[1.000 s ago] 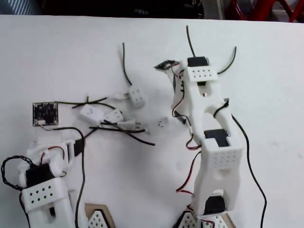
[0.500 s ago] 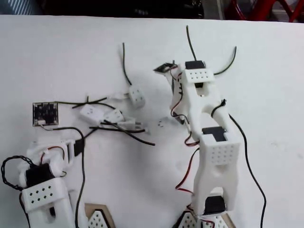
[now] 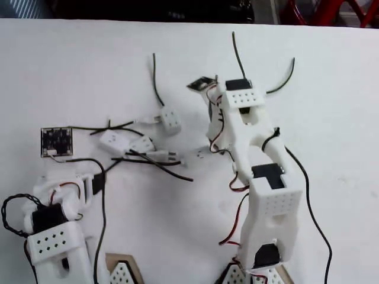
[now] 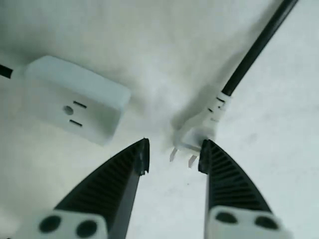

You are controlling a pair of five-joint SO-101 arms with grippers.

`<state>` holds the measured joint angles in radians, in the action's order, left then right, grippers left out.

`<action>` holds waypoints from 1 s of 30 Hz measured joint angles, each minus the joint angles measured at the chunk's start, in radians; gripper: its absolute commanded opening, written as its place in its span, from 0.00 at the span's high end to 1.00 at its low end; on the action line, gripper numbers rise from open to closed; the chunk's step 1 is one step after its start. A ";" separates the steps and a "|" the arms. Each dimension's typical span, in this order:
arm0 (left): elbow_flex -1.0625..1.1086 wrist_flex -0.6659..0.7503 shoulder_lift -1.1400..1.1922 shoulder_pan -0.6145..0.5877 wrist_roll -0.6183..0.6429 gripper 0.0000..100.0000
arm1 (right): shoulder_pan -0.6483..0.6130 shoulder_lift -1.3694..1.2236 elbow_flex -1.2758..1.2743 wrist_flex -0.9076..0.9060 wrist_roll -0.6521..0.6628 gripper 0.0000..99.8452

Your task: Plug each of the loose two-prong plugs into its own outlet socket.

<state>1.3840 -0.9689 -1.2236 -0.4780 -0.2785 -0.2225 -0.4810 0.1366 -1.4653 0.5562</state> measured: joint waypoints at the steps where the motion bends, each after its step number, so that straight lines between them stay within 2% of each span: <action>1: 0.000 0.000 0.000 0.000 0.000 0.65 | 0.000 0.002 -0.014 0.018 0.000 0.84; 11: 0.000 0.000 0.000 0.000 0.000 0.65 | 0.028 0.003 -0.044 0.084 0.000 0.85; 22: 0.000 0.000 0.000 0.000 0.000 0.65 | 0.046 -0.041 -0.043 0.146 0.002 0.98; 30: 0.000 0.000 0.000 0.000 0.000 0.65 | 0.046 -0.041 -0.043 0.123 0.000 0.98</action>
<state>1.3840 -0.9689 -1.2236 -0.4780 -0.2785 -0.1765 -0.5224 0.0936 -1.3426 0.5562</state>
